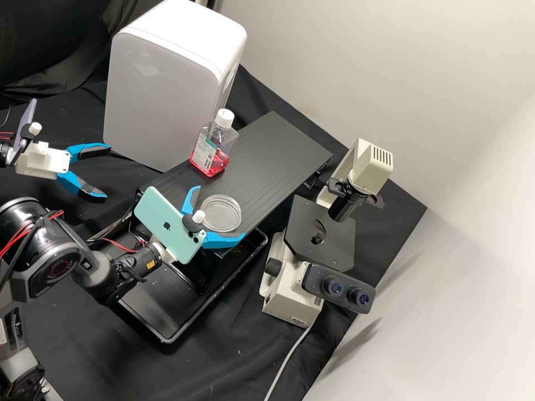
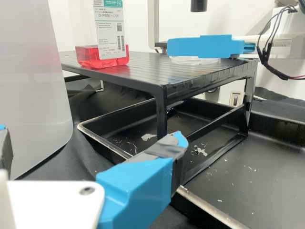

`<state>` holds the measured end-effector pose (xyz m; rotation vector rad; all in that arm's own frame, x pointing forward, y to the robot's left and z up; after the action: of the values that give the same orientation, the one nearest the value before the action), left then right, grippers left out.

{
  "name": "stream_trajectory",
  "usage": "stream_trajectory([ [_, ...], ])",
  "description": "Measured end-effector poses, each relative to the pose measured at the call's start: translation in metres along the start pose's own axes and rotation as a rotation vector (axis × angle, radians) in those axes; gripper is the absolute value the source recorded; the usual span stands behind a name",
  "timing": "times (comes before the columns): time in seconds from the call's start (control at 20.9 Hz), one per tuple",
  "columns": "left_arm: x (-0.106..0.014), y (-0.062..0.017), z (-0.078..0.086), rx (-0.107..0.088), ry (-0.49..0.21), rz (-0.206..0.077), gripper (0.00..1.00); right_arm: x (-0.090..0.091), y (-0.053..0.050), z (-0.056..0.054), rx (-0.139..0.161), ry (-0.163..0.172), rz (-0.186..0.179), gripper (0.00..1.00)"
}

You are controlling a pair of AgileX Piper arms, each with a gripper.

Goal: Place the lid on the petri dish

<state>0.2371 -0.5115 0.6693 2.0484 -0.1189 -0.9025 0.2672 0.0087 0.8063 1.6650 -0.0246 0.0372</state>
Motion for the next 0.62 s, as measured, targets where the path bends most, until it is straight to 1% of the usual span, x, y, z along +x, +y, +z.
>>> stream_trajectory([
  [0.05,0.0,0.0,0.0,0.0,0.0,0.0,1.0,0.0,0.0,0.0,0.0,0.0,0.0,1.0],
  [0.1,0.0,0.0,0.0,0.0,0.0,0.0,1.0,0.0,-0.0002,0.0002,0.0,-0.001,-0.001,0.0],
  [0.33,0.0,0.0,-0.0001,-0.001,0.001,0.0,1.0,0.0011,-0.0017,0.0028,0.0,-0.01,-0.006,0.0],
  [0.48,0.0,0.0,-0.0001,-0.001,0.001,0.0,1.0,0.0017,-0.0007,0.0044,0.0,-0.016,-0.002,0.0],
  [0.62,0.0,0.0,-0.0001,-0.001,0.001,0.0,1.0,0.0024,0.0001,0.0042,0.0,-0.014,0.001,0.0],
])
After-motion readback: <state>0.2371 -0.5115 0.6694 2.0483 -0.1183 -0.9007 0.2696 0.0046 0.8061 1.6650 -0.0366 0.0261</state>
